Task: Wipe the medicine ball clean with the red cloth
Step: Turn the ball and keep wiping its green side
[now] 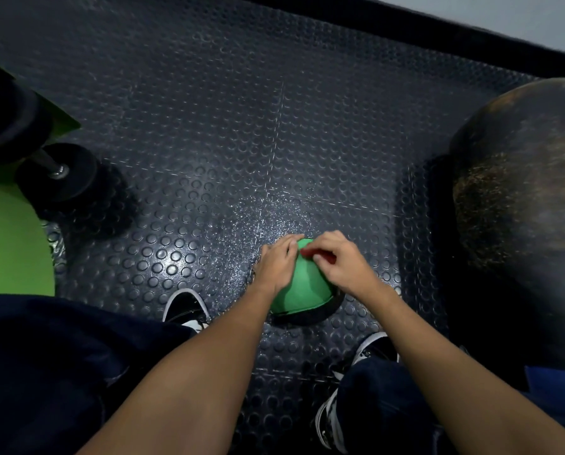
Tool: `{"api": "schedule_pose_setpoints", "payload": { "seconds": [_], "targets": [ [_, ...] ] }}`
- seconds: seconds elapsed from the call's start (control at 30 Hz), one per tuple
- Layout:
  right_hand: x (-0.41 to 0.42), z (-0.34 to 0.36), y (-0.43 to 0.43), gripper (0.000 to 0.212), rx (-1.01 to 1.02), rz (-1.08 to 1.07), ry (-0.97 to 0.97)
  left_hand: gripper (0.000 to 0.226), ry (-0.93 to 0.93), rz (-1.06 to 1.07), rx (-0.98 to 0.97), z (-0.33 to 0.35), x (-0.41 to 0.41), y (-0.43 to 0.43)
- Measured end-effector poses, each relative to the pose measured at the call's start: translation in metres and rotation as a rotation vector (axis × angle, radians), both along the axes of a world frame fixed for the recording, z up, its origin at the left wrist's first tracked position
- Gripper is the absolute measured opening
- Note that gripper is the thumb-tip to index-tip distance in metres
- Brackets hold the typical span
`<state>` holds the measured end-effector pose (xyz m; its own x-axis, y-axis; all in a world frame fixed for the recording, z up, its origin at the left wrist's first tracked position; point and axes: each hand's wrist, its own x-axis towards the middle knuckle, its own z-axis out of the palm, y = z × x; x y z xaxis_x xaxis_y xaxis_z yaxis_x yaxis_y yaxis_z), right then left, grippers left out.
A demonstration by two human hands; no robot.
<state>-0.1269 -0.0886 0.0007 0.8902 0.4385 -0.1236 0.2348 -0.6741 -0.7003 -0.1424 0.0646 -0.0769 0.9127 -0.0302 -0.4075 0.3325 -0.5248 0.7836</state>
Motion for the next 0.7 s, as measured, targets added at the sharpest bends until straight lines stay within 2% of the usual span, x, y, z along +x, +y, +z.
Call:
{"api": "schedule_pose_setpoints", "payload": {
  "seconds": [0.07,0.13,0.23,0.33,0.43,0.53,0.6,0.7],
  "targets": [
    [0.010,-0.008,0.006,0.029,-0.113,-0.123,0.002,0.054,0.022,0.000,-0.006,-0.001,-0.002,-0.001],
    [0.010,-0.012,0.014,0.030,-0.180,-0.132,-0.002,0.047,0.030,0.005,-0.005,0.000,-0.002,-0.002],
    [-0.003,-0.003,0.017,0.029,-0.149,0.010,-0.029,0.046,0.042,0.019,-0.026,0.002,0.001,0.000],
    [-0.008,0.011,0.006,0.028,-0.042,0.172,0.054,0.046,0.010,-0.016,-0.003,0.006,-0.001,0.001],
    [0.006,0.006,0.002,0.027,-0.008,0.003,0.067,0.047,-0.006,-0.028,0.006,0.004,-0.005,0.000],
    [0.019,-0.004,0.013,0.029,-0.168,-0.142,0.027,0.046,0.031,-0.011,0.014,0.003,-0.005,-0.003],
    [0.016,-0.007,0.018,0.030,-0.184,-0.148,0.037,0.046,0.024,-0.004,0.029,0.001,-0.007,-0.003],
    [-0.003,0.000,0.014,0.028,-0.082,-0.051,0.044,0.046,-0.006,-0.025,0.030,0.000,-0.008,-0.001]
  ]
}}
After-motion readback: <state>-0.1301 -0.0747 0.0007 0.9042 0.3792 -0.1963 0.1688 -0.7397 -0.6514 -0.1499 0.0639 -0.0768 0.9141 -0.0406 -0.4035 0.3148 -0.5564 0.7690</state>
